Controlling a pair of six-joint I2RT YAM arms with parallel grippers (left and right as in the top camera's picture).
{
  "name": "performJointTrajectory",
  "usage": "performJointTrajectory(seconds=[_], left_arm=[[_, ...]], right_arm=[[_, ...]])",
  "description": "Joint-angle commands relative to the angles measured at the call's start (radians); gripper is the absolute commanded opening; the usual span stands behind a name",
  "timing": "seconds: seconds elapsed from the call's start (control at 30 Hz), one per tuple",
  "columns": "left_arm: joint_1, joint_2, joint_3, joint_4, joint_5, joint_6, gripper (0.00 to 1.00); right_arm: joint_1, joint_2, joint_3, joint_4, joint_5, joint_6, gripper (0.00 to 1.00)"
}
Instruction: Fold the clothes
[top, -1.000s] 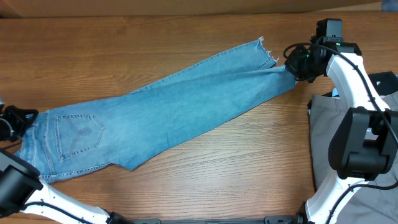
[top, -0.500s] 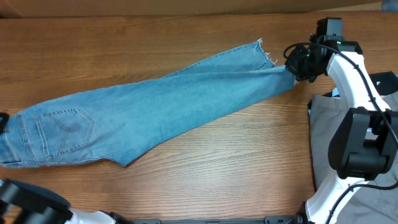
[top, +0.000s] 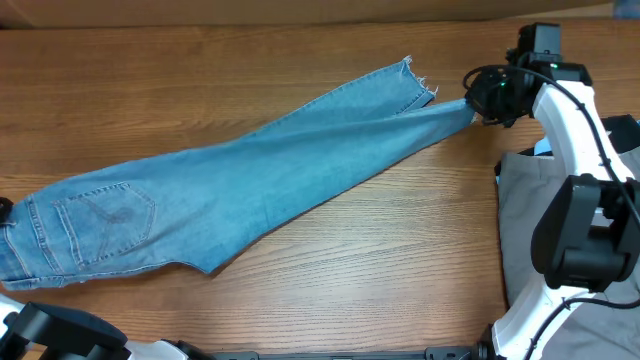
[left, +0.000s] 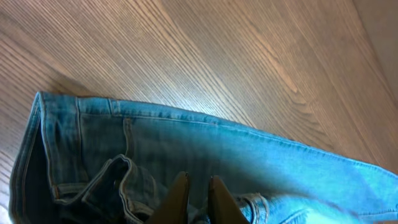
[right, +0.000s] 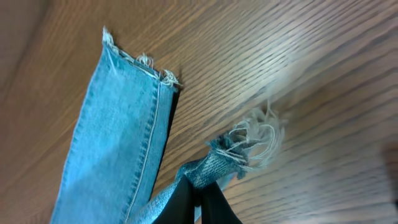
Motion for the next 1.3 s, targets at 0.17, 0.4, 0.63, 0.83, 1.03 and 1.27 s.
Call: performJointTrajectory(seconds=[0.17,0.4,0.63,0.83,1.03,1.27], left_arm=[[0.011,-0.037,0.003,-0.053,-0.113,-0.017,0.04],[0.011,-0.037,-0.133,-0.06,-0.291,-0.104,0.04],[0.012,-0.037,-0.322,0.04,-0.434,-0.163,0.04],[0.012,-0.037,-0.394,0.116,-0.48,-0.188,0.06],[0.012,-0.037,-0.399,0.134,-0.541,-0.223,0.08],[0.012,-0.037,-0.399,0.153,-0.541,-0.225,0.11]], right_arm=[[-0.012,-0.074,0.052,0.024,0.007,-0.03,0.04],[0.027,-0.069,0.052,0.088,0.014,-0.026,0.05],[0.046,-0.029,0.052,0.117,0.057,-0.021,0.05],[0.05,0.023,0.052,0.162,0.029,0.002,0.06],[0.071,0.064,0.052,0.225,0.026,0.001,0.06],[0.101,0.113,0.052,0.357,0.026,0.002,0.06]])
